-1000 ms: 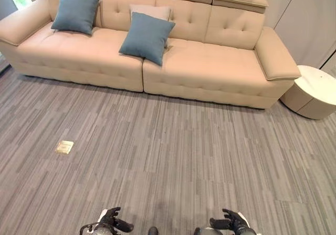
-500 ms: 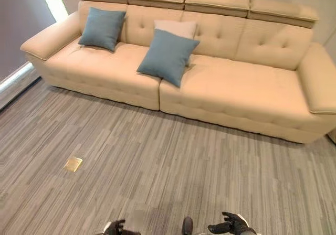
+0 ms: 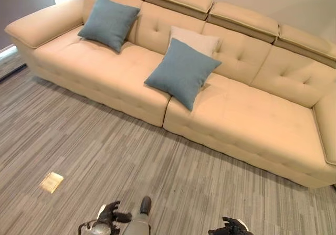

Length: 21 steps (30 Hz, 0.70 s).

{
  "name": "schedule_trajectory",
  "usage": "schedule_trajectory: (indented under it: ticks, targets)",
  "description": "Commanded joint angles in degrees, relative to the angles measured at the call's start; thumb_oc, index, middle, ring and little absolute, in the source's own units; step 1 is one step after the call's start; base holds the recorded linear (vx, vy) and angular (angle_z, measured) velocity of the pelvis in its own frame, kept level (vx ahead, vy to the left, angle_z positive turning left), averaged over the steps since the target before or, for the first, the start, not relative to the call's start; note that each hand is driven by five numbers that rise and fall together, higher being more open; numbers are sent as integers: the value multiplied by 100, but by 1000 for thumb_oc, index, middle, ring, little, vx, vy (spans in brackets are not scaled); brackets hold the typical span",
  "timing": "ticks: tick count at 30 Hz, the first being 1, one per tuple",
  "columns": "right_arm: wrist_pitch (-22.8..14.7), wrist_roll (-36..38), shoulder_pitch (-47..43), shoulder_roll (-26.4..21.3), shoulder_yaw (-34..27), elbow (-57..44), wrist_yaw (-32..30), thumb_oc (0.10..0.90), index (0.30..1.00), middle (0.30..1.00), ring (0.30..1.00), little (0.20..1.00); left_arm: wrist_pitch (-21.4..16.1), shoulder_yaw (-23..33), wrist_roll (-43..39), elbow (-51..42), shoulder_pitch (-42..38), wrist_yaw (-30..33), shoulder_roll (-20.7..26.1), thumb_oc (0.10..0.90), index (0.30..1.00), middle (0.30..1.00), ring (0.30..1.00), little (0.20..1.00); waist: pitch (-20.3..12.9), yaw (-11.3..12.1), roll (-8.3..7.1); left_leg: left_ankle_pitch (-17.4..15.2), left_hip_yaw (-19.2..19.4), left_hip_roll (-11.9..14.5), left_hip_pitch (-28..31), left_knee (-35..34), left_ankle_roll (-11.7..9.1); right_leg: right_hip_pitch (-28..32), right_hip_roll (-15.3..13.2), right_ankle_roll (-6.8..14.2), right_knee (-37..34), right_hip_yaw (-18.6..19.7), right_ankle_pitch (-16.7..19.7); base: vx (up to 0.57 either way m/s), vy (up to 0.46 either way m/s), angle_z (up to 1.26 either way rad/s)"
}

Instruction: Pick up all the scattered cushions and arrange them neatly on the sofa.

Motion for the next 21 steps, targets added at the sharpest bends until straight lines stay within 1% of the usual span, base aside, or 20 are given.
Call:
schedule_trajectory:
  ticks: [1,2,3,4,5,6,7,8,9,10,11,12,14,15,16,17,18,19,20,21]
  targets:
    - [52,11,121,-279,-37,-112,43,800,900,900,900,900,54,-274,210,6,450,18,-152,800,900,900,900,900,-74,84,131,-1,-220,386,-213,-168,-523,-397,308,209,633,263,400,242,175,-8]
    - [52,11,121,-279,-37,-112,43,800,900,900,900,900,54,-274,210,6,450,18,-152,800,900,900,900,900,-74,84,131,-1,-220,386,-213,-168,-523,-397,308,209,633,263,400,228,224,4]
    - [59,-4,109,-270,-45,-241,46,800,900,900,900,900,58,-318,258,-62,344,49,-45,800,900,900,900,900,0,-129,161,-357,-77,242,197,-79,-268,-965,-101,410,1985,233,1555,335,327,2]
    - [66,22,88,-269,-58,-291,47,800,900,900,900,900,56,-339,255,-101,298,60,-3,800,900,900,900,900,6,-203,245,-445,-70,227,359,-101,-190,-1178,-175,349,2414,202,1762,457,454,7]
    - [57,10,75,-256,-47,-365,27,800,900,900,900,900,37,-394,269,-172,235,84,48,800,900,900,900,900,39,-318,361,-575,-77,199,588,-134,-103,-1453,-284,254,2829,108,1869,377,337,2]
    - [50,-15,73,-248,-30,-402,16,800,900,900,900,900,41,-420,280,-199,178,92,80,800,900,900,900,900,59,-414,456,-676,-124,192,803,-196,-69,-1666,-336,162,3060,-10,1766,402,306,16]
    - [52,-43,81,-241,-7,-431,21,800,900,900,900,900,31,-414,256,-227,138,100,101,800,900,900,900,900,66,-484,557,-757,-157,208,965,-245,-53,-1887,-322,84,3051,-125,1589,423,218,21]
    - [50,-53,92,-229,23,-458,15,800,900,900,900,900,13,-384,204,-254,119,109,112,800,900,900,900,900,127,-590,609,-833,-216,168,1170,-280,-58,-2035,-312,18,2955,-254,1301,460,144,24]
    - [38,-63,77,-202,55,-459,7,800,900,900,900,900,-5,-370,158,-283,90,100,97,800,900,900,900,900,148,-695,668,-912,-295,139,1367,-323,-68,-2212,-154,-65,2650,-290,1033,444,74,38]
    - [48,-83,78,-188,80,-467,18,800,900,900,900,900,-18,-393,167,-304,73,88,82,800,900,900,900,900,175,-782,692,-975,-386,100,1491,-324,-82,-2304,-11,-79,2278,-281,892,582,21,61]
    - [56,-92,82,-190,99,-477,17,800,900,900,900,900,-32,-439,233,-316,62,75,42,800,900,900,900,900,196,-934,643,-1134,-555,-42,1752,-357,-117,-2488,208,-32,1227,-93,898,402,-14,66]
    - [57,-92,85,-193,101,-478,17,800,900,900,900,900,-32,-438,234,-316,64,75,40,800,900,900,900,900,219,-940,656,-1147,-564,-27,1790,-364,-122,-2438,223,-35,1200,-106,899,433,-23,80]
    - [69,-93,61,-214,99,-477,18,800,900,900,900,900,-39,-445,266,-250,62,41,-9,800,900,900,900,900,223,-1054,596,-1334,-704,-165,2045,-361,-152,-2646,302,73,302,-40,1133,393,-21,76]
    - [85,-118,52,-226,95,-478,24,800,900,900,900,900,-32,-431,290,-207,84,24,-41,800,900,900,900,900,237,-1097,618,-1449,-767,-159,2236,-380,-183,-2678,358,136,-46,-153,1258,621,-34,65]
    - [74,-184,24,-247,100,-555,35,800,900,900,900,900,-23,-397,349,-98,147,-2,-77,800,900,900,900,900,218,-1170,600,-1618,-843,-216,2461,-344,-223,-2867,396,231,-468,-420,1418,471,-27,53]
    - [74,-184,26,-251,102,-556,35,800,900,900,900,900,-25,-396,350,-97,148,-2,-81,800,900,900,900,900,228,-1178,622,-1636,-851,-192,2481,-343,-228,-2835,417,228,-487,-438,1419,540,-50,36]
    - [66,-262,15,-272,104,-599,36,800,900,900,900,900,7,-368,434,21,217,-49,-108,800,900,900,900,900,189,-1210,592,-1713,-905,-246,2613,-266,-256,-2925,394,278,-565,-605,1488,258,-33,33]
    - [66,-263,19,-277,107,-601,35,800,900,900,900,900,5,-365,436,22,219,-49,-113,800,900,900,900,900,201,-1229,619,-1736,-923,-217,2632,-258,-262,-2888,415,276,-581,-634,1483,400,-67,45]
    - [57,-288,26,-296,110,-619,33,800,900,900,900,900,24,-332,461,83,261,-66,-123,800,900,900,900,900,169,-1264,619,-1751,-962,-229,2718,-214,-280,-2872,422,253,-535,-660,1504,410,-97,52]
    - [53,-303,82,-333,96,-625,35,800,900,900,900,900,37,-317,558,163,382,-81,-139,800,900,900,900,900,26,-1287,607,-1841,-999,-241,2853,-162,-300,-2686,419,144,-563,-614,1562,551,-126,65]
